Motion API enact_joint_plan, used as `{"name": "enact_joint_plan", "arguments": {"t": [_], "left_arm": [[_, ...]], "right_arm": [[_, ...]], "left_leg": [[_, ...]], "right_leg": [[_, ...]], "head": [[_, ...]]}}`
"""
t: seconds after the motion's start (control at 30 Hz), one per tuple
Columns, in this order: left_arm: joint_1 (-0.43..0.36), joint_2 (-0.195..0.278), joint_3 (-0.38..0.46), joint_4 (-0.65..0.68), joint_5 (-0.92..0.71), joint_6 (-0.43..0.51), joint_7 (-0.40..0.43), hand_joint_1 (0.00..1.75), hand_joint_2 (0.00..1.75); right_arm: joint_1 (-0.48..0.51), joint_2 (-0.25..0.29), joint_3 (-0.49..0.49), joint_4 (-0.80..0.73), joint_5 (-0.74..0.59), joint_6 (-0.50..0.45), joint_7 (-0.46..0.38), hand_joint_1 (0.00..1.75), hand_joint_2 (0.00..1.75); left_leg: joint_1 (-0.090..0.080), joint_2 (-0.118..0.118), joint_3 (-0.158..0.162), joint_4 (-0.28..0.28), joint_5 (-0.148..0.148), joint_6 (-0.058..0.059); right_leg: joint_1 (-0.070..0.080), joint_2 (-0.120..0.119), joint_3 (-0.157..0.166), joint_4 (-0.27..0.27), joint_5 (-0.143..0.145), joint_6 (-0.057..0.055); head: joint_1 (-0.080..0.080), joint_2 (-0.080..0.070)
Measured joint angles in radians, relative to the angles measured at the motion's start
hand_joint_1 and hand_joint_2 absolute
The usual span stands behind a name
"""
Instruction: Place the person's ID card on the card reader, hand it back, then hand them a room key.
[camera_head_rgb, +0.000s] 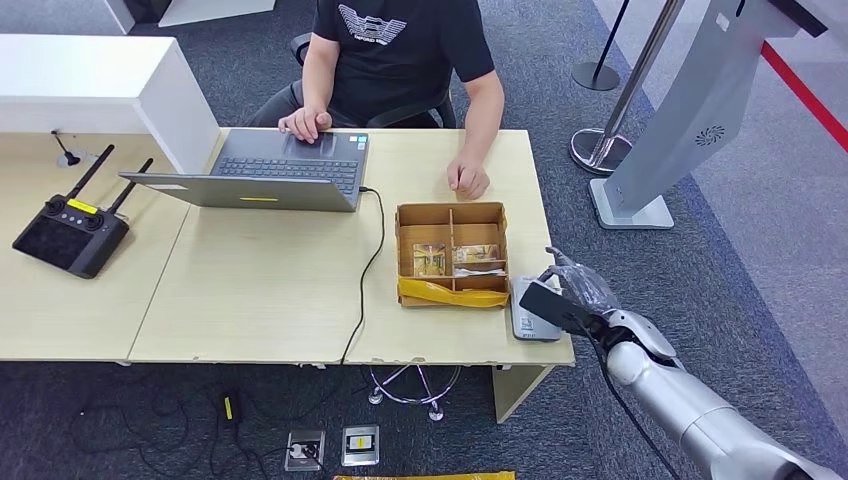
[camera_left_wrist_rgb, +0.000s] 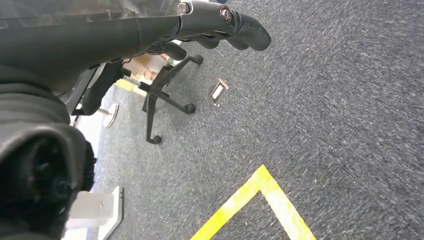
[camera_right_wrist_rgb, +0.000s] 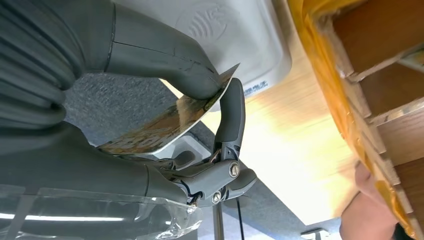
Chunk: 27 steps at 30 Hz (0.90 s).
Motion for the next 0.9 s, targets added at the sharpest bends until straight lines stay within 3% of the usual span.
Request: {"name": "enact_joint_plan", "arguments": {"t": [0.3,0.9], "left_arm": [[-0.001,0.0,0.0,0.001,-0.006,-0.021,0.0,0.0,0.0],[-0.002,0.005,-0.003,0.001,-0.007,-0.061,-0.007,0.0,0.0]], "right_arm": [[0.058,-0.074,0.039,-0.188,-0.03,-0.008,0.06,1.75,1.75],[0.121,-0.166,0.063,-0.39,-0.028,0.001,0.135,1.75,1.75]], "left_leg": [[0.0,0.0,0.0,0.0,0.0,0.0],[0.0,0.0,0.0,0.0,0.0,0.0]], "right_leg": [[0.0,0.0,0.0,0.0,0.0,0.0],[0.0,0.0,0.0,0.0,0.0,0.0]], "head": [[0.0,0.0],[0.0,0.0]]}}
